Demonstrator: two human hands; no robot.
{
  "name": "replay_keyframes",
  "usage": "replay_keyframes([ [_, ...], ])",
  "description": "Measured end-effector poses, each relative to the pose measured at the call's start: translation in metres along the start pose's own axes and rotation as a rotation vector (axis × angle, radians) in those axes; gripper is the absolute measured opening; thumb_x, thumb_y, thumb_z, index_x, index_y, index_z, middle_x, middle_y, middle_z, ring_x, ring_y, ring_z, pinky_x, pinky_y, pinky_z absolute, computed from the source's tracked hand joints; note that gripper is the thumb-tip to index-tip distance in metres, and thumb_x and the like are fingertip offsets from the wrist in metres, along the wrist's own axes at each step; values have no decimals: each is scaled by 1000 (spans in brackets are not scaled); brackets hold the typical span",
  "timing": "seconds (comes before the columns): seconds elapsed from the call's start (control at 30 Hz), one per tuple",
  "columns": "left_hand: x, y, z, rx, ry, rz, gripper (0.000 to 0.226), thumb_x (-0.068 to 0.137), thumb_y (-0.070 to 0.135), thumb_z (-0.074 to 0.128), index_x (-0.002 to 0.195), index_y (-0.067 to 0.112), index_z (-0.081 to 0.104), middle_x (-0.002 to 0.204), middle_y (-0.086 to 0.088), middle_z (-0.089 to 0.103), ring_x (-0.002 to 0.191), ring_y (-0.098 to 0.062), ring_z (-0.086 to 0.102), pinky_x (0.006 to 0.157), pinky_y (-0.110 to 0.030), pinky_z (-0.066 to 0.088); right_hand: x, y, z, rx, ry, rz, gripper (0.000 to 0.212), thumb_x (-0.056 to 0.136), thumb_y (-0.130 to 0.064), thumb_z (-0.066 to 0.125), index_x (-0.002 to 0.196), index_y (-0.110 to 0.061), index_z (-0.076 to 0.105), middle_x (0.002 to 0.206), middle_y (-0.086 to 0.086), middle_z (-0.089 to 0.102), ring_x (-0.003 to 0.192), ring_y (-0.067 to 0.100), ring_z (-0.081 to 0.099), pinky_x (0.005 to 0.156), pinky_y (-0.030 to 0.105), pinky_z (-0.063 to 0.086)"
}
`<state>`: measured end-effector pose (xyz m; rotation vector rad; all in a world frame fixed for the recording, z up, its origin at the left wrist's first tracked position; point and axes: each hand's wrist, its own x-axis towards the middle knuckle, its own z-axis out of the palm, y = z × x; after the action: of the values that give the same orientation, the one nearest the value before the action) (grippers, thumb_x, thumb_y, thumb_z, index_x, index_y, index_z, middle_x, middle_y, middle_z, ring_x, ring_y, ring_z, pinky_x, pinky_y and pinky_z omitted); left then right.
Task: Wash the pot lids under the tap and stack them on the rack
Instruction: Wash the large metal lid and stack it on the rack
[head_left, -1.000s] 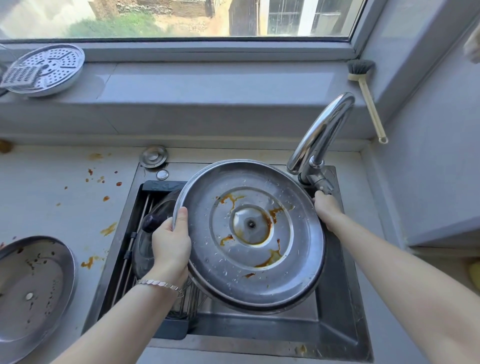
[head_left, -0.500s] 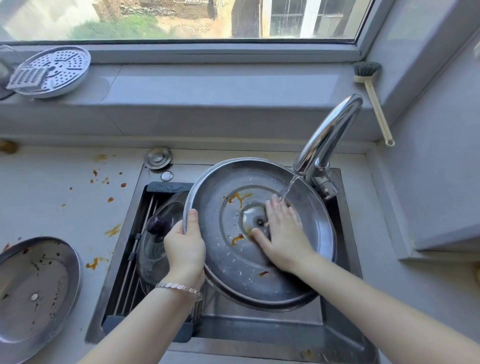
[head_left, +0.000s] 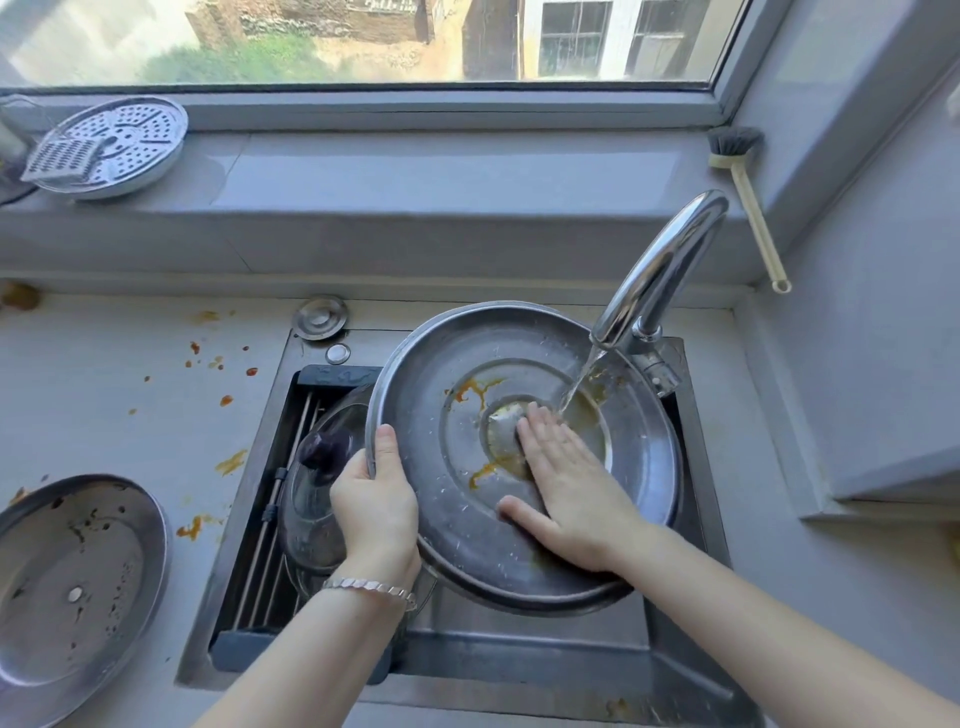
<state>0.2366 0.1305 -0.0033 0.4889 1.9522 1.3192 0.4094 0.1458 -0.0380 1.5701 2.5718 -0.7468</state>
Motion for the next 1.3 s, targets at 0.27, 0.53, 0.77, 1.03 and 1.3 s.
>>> replay_keyframes([
  [0.27,1,-6,-2,29,7,3,40,91,41,51,73,6,56,74,-12,56,71,-21,51,73,-41,50,-6,-4,-4,-3,-7,84,102,72,-80,-4,145,-11,-18,148,5,-32,139,15,-28,112,27,-18],
  [0.53,-30,0,13,1,-123,-63,33,94,28,52,68,9,61,70,-8,63,72,-22,59,74,-37,52,38,-38,-15,20,99,-67,86,81,-63,2,148,-10,-9,152,4,-24,139,11,-24,116,30,-14],
  [0.77,-4,8,-5,37,-44,-7,37,93,38,51,71,9,60,75,-11,62,73,-24,58,75,-42,53,25,0,-19,-59,76,34,93,72,-69,-6,147,-14,-13,147,-2,-28,139,9,-25,114,29,-18],
  [1.03,-7,3,-3,31,-57,-12,37,93,33,53,71,6,63,71,-7,65,75,-23,61,74,-35,51,14,-35,-1,-84,79,-390,76,91,-58,10,148,-7,8,151,2,-6,142,18,-6,114,25,-10],
  [1.3,-7,2,-10,105,-130,31,46,93,35,52,74,-6,60,70,-12,62,68,-22,55,68,-36,49,32,-28,-2,-31,138,-143,88,82,-66,-3,148,-9,-1,156,7,-10,140,13,-19,115,29,-13],
])
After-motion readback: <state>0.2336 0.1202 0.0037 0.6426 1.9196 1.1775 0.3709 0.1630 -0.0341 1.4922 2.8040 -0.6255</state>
